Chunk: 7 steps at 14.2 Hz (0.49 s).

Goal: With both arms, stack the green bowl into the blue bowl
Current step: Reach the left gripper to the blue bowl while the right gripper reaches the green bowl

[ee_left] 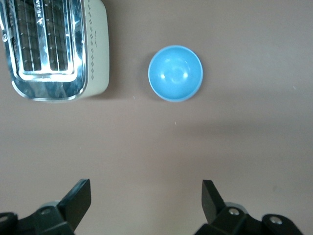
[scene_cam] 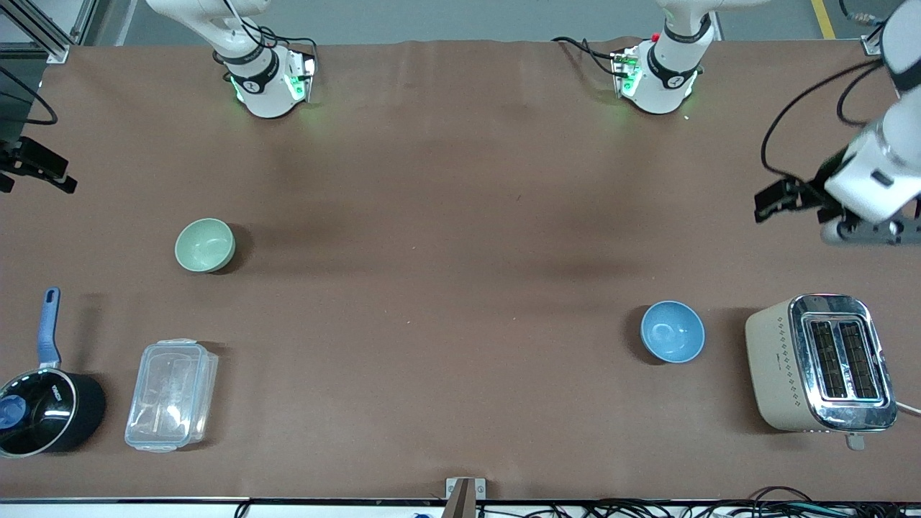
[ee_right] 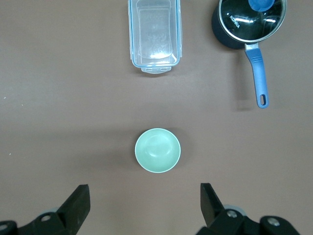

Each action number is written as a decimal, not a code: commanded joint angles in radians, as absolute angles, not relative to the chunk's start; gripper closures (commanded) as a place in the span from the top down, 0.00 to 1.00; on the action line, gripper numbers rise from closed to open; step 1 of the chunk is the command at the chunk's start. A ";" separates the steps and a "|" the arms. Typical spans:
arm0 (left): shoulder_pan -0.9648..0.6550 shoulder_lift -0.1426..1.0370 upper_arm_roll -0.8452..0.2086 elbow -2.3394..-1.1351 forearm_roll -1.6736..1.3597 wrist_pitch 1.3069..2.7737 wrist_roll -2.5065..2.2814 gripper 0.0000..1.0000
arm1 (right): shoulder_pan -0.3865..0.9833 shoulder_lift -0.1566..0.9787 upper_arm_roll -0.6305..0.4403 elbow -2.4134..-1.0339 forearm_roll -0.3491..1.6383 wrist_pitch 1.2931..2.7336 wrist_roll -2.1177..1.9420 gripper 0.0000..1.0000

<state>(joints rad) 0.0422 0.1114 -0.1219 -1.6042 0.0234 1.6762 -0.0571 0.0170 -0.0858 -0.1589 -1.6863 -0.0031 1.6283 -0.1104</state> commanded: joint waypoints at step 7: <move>0.063 0.317 -0.126 -1.746 0.130 2.074 -0.044 1.00 | -0.020 -0.067 -0.169 -1.794 0.000 1.710 -0.115 0.99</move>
